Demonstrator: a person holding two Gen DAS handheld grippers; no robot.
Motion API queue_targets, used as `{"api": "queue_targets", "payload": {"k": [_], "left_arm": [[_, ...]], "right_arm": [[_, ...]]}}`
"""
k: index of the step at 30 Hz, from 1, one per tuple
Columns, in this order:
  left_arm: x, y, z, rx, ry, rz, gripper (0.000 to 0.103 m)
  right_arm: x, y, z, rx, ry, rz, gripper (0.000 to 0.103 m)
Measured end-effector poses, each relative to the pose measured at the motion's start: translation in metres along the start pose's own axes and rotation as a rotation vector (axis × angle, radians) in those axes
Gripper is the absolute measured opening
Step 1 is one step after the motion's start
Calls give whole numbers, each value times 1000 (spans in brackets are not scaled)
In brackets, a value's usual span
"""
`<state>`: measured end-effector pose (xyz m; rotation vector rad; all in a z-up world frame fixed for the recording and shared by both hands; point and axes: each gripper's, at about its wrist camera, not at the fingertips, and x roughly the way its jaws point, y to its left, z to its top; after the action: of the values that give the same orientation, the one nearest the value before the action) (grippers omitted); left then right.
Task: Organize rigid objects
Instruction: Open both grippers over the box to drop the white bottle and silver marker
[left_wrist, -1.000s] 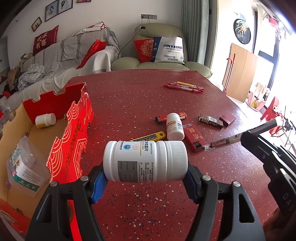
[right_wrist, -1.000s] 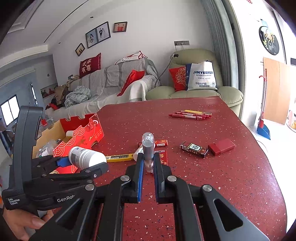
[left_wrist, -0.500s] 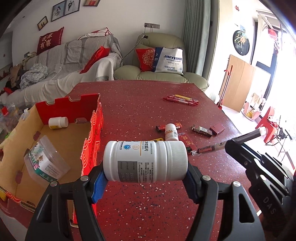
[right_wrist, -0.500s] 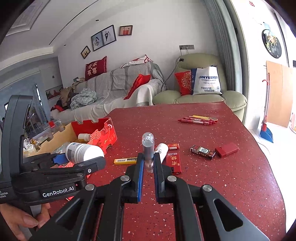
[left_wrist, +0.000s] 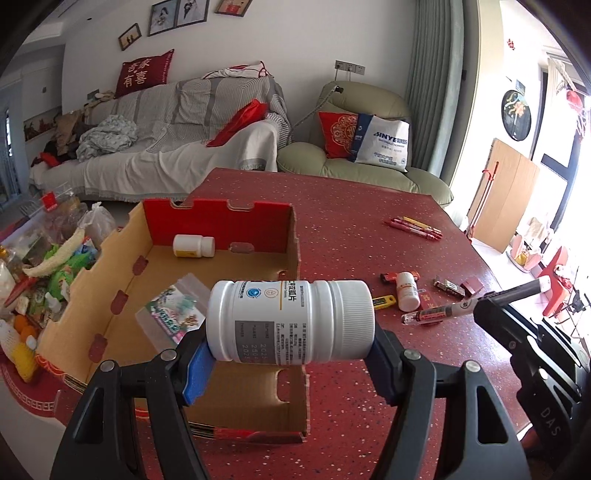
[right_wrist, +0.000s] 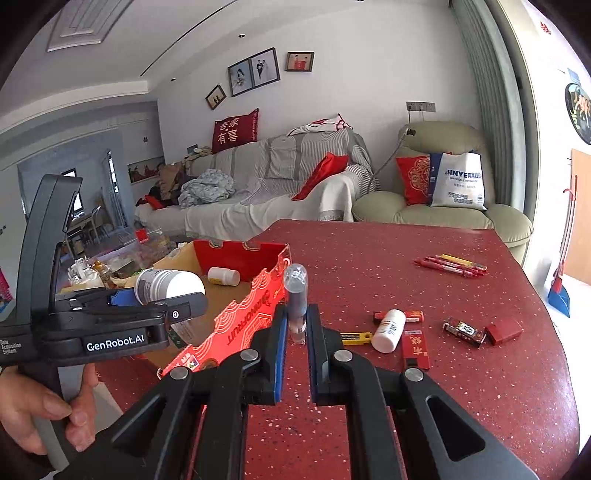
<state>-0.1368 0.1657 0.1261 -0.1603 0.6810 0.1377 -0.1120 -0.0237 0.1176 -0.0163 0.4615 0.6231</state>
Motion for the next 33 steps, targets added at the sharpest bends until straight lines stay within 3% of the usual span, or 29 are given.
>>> {"api": "queue_targets", "payload": {"k": [16, 33], "left_arm": [[-2, 68, 0, -65, 11, 94, 73], [21, 107, 14, -86, 54, 134, 73]], "right_arm": [[40, 76, 29, -95, 6, 155, 10], [97, 91, 32, -100, 107, 149, 10]]}}
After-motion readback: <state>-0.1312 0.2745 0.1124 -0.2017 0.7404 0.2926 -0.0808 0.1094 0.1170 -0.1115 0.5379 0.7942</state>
